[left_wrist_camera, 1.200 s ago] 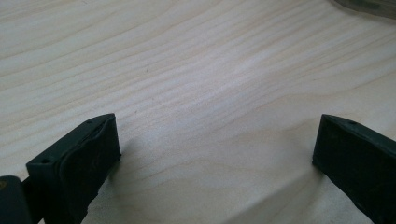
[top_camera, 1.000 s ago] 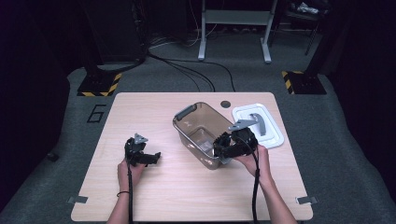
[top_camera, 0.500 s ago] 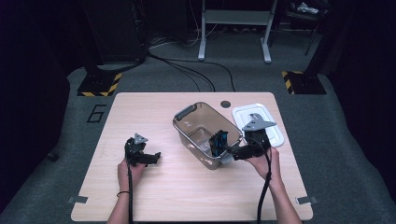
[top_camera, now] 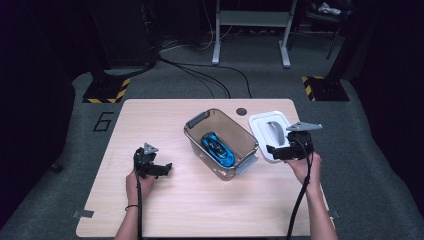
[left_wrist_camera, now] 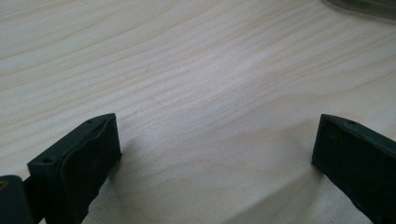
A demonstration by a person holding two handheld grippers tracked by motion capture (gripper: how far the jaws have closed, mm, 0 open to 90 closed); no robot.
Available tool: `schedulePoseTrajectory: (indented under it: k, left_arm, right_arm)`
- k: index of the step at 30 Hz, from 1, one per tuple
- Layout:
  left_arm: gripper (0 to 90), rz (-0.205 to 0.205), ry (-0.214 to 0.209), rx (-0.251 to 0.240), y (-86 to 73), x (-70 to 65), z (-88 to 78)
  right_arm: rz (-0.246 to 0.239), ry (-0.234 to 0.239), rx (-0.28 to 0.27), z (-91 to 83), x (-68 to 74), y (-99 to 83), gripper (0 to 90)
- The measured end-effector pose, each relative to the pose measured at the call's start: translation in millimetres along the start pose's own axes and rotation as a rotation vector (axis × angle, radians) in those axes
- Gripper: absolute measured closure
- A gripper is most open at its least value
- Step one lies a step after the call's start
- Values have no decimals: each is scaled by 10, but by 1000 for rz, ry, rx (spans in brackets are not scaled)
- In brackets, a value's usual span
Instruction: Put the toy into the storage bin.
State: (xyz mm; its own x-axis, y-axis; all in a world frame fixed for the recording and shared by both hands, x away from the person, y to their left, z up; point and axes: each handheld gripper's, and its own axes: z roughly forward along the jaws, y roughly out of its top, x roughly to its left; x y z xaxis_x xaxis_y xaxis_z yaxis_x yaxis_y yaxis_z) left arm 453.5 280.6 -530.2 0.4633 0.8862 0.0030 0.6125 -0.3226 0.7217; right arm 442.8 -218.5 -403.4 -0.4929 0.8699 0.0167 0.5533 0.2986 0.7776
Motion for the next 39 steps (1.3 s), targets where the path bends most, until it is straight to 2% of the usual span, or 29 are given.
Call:
schedulePoseTrajectory:
  k: [3,5,9,14,23,25,26,30,32,33,36,39]
  left_arm:
    - [11,0,0,0,0,1,0]
    - [11,0,0,0,0,1,0]
    - [11,0,0,0,0,1,1]
    - [11,0,0,0,0,1,0]
    - [11,0,0,0,0,1,0]
    - [11,0,0,0,0,1,0]
    - [11,0,0,0,0,2,0]
    - [11,0,0,0,0,1,1]
    - [11,0,0,0,0,1,1]
    - [11,0,0,0,0,1,1]
    - [11,0,0,0,0,1,1]
    - [11,0,0,0,0,1,0]
  right_arm:
    - [22,-16,42,147,-133,-56,4]
    - [46,-9,57,246,-209,-86,12]
    - [59,-27,97,451,-345,-134,18]
    - [96,-68,121,645,-433,-169,58]
    - [134,-103,156,964,-579,-275,141]
    - [145,-112,148,996,-608,-296,182]
    - [166,-120,139,1007,-624,-308,188]
    - [177,-154,99,1037,-659,-322,264]
    - [169,-178,76,1056,-673,-325,325]
    - [153,-174,65,1070,-685,-328,360]
    - [152,-183,68,1114,-671,-327,428]
    - [141,-211,77,1160,-659,-331,543]
